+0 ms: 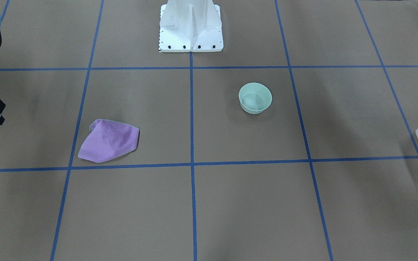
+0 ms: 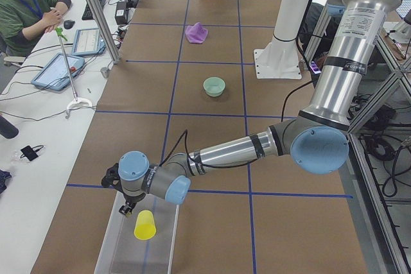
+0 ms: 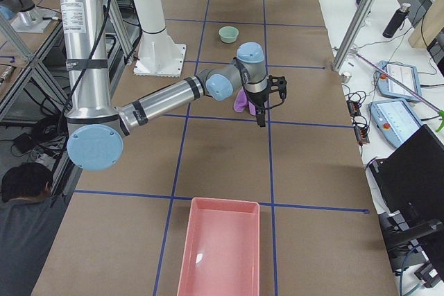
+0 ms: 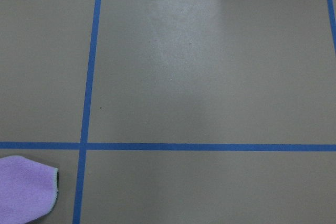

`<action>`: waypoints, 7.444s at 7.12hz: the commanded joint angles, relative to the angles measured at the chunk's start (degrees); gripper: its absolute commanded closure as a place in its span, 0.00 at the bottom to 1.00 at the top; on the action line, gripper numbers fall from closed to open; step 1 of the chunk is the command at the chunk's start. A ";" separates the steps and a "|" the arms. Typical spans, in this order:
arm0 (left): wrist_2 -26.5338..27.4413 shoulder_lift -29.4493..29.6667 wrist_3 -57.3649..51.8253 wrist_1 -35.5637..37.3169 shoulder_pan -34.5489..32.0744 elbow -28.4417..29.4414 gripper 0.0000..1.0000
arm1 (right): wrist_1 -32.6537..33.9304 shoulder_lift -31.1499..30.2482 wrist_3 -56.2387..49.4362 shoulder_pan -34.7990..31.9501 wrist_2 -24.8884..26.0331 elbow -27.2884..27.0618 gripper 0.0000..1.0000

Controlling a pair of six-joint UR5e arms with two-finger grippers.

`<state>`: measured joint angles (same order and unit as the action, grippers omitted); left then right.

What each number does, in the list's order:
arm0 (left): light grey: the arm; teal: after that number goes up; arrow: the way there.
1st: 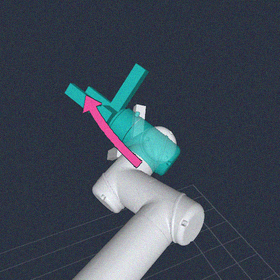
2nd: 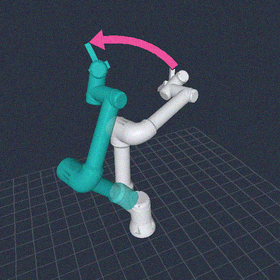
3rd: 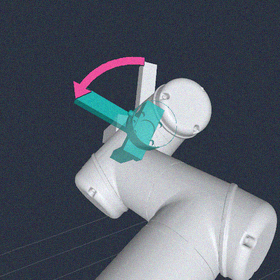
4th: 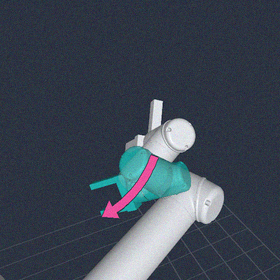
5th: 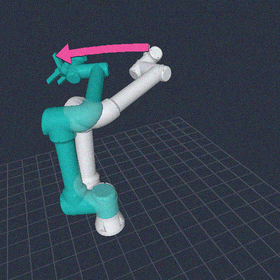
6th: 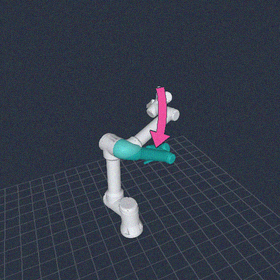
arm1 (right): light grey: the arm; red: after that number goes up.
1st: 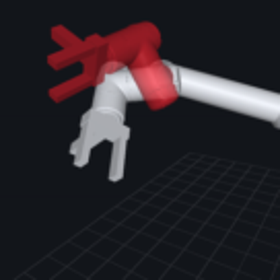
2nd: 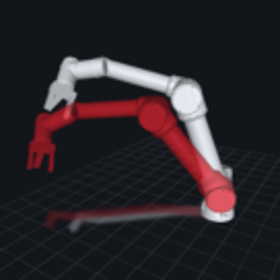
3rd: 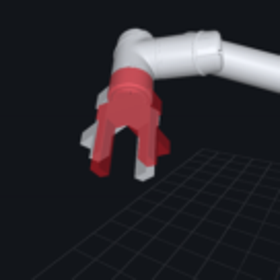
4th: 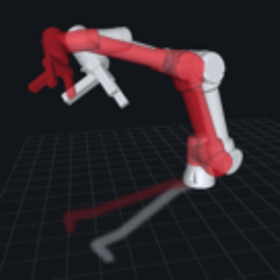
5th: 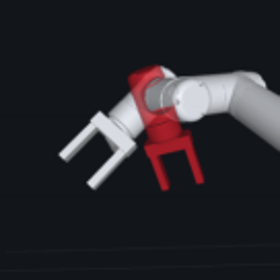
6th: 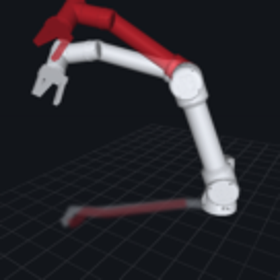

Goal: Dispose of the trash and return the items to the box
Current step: 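Move the left gripper back to the pale green bowl's rim, then grasp the pale green bowl rim with the left gripper, then carry the green bowl off-table and place it in the clear bin, then reach the right gripper down to the purple cloth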

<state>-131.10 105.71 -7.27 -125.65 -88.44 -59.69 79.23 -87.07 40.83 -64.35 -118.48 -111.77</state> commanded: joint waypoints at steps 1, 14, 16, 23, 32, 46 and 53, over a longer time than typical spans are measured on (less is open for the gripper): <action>-1.44 -0.24 -0.11 7.68 -0.86 -6.66 0.02 | -0.04 0.23 0.04 0.10 0.00 0.15 0.00; 20.69 -4.81 71.15 4.54 50.78 -45.26 0.02 | -0.04 0.14 0.04 0.54 0.00 0.41 0.00; 23.17 -4.63 71.34 4.45 55.46 -45.34 0.11 | 0.05 0.14 0.04 0.54 0.00 0.41 0.00; 26.25 -5.16 71.43 3.66 58.03 -45.95 1.00 | -0.04 0.23 0.04 0.54 0.00 0.59 0.00; -2.31 1.55 3.95 14.19 -0.36 -12.59 1.00 | -0.04 0.41 0.04 0.80 0.00 0.67 0.00; 14.92 -1.54 8.59 -7.06 3.89 1.28 0.02 | -0.04 2.17 0.04 1.86 2.37 1.73 0.00; -0.56 -2.08 17.46 25.20 0.98 -31.10 0.02 | 2.84 14.00 31.03 16.60 11.68 0.15 0.00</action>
<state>-131.30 103.77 8.34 -100.90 -87.84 -89.24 80.29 -76.52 65.58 -51.61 -109.56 -111.41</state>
